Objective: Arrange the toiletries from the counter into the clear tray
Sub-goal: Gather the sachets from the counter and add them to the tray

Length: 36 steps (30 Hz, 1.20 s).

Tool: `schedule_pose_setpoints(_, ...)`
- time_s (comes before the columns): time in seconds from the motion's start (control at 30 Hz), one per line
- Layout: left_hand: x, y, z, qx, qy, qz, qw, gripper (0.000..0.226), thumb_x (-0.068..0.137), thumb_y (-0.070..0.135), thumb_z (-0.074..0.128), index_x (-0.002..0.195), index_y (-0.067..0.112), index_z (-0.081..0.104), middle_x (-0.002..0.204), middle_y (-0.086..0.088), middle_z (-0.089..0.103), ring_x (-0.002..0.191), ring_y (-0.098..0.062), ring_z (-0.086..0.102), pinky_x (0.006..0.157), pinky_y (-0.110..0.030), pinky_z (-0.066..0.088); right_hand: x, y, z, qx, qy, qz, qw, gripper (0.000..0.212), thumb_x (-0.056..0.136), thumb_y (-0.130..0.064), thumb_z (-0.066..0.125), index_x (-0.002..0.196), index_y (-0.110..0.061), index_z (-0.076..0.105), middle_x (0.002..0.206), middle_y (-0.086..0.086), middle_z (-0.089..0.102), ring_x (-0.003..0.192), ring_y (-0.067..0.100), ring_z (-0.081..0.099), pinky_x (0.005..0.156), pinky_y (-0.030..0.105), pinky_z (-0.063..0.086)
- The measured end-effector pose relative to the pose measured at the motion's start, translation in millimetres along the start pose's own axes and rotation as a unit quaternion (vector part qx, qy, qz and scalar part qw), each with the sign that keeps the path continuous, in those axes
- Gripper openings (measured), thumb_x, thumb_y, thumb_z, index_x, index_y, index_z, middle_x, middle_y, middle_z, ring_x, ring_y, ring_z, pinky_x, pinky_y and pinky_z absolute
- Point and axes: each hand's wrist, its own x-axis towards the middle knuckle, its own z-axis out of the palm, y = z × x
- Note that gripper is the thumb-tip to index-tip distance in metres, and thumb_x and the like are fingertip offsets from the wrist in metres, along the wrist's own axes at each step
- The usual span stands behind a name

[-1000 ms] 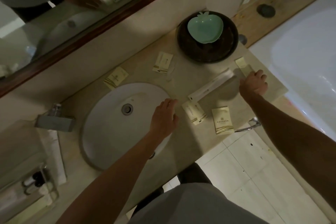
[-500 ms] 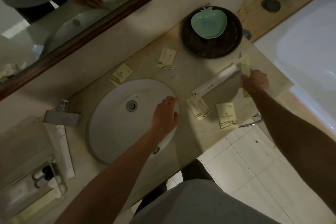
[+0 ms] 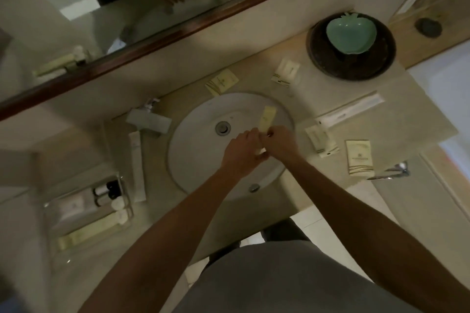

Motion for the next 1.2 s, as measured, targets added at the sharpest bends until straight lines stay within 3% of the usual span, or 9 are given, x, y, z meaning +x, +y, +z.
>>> schedule_pose_setpoints(0.1,-26,-37,-12,-0.023,0.023,-0.023,0.999,0.047,0.085,0.041,0.067,0.122,0.019,0.048,0.108,-0.002,0.062,0.096,-0.020,0.063,0.073,-0.036,0.054,-20,-29,43,0.006,-0.024,-0.048,0.999,0.036,0.094,-0.037,0.055,0.063,-0.017,0.057,0.059,-0.003,0.058,0.054,0.014,0.056,0.053,0.029,0.044)
schedule_pose_setpoints(0.2,-57,-78,-25,-0.001,0.047,-0.057,0.997,0.032,0.089,0.036,0.062,0.116,0.021,0.052,0.102,0.000,0.063,0.087,-0.021,0.065,0.067,-0.036,0.054,-39,-49,76,0.002,-0.063,-0.109,0.992,0.036,0.096,-0.037,0.055,0.079,-0.008,0.067,0.072,0.007,0.067,0.065,0.022,0.063,0.065,0.041,0.054)
schedule_pose_setpoints(0.33,-106,-141,-46,0.018,0.043,-0.072,0.996,0.044,0.088,0.033,0.064,0.128,0.020,0.050,0.112,-0.002,0.061,0.092,-0.025,0.065,0.071,-0.037,0.054,-67,-71,113,-0.110,-0.093,-0.201,0.969,0.046,0.098,-0.053,0.045,0.095,-0.013,0.069,0.091,0.002,0.069,0.081,0.020,0.063,0.071,0.038,0.052)
schedule_pose_setpoints(0.53,-189,-259,-77,0.062,0.009,-0.114,0.991,0.056,0.088,0.038,0.063,0.136,0.017,0.045,0.126,-0.004,0.056,0.101,-0.028,0.063,0.076,-0.041,0.054,-87,-79,172,-0.390,-0.039,-0.344,0.853,0.041,0.098,-0.048,0.043,0.111,-0.015,0.064,0.107,0.004,0.063,0.096,0.024,0.058,0.073,0.037,0.050)
schedule_pose_setpoints(0.67,-253,-333,-105,0.109,0.004,-0.149,0.983,0.059,0.086,0.038,0.066,0.138,0.020,0.046,0.129,-0.004,0.057,0.109,-0.028,0.061,0.080,-0.042,0.051,-98,-84,201,-0.466,-0.041,-0.331,0.819,0.036,0.098,-0.041,0.047,0.116,-0.013,0.060,0.114,0.008,0.061,0.101,0.026,0.055,0.077,0.038,0.046)
schedule_pose_setpoints(0.87,-324,-412,-135,0.154,-0.068,-0.115,0.979,0.062,0.086,0.026,0.067,0.142,0.019,0.042,0.131,-0.007,0.053,0.113,-0.028,0.058,0.084,-0.041,0.051,-111,-73,220,-0.472,-0.041,-0.334,0.815,0.032,0.098,-0.040,0.044,0.108,-0.014,0.059,0.107,0.007,0.059,0.095,0.024,0.052,0.073,0.035,0.042)
schedule_pose_setpoints(1.03,-332,-437,-128,0.211,-0.106,-0.095,0.967,0.057,0.090,0.032,0.062,0.142,0.020,0.042,0.139,-0.003,0.049,0.119,-0.023,0.056,0.088,-0.036,0.049,-119,-60,220,-0.472,-0.035,-0.322,0.820,0.031,0.096,-0.040,0.045,0.102,-0.015,0.062,0.097,0.005,0.058,0.087,0.023,0.051,0.067,0.034,0.043)
schedule_pose_setpoints(1.2,-314,-441,-117,0.155,-0.080,-0.059,0.983,0.056,0.085,0.036,0.067,0.134,0.017,0.048,0.122,-0.007,0.054,0.109,-0.025,0.057,0.080,-0.042,0.052,-124,-54,210,-0.484,-0.024,-0.304,0.820,0.030,0.094,-0.039,0.052,0.110,-0.016,0.062,0.105,0.004,0.061,0.095,0.022,0.055,0.072,0.033,0.047)
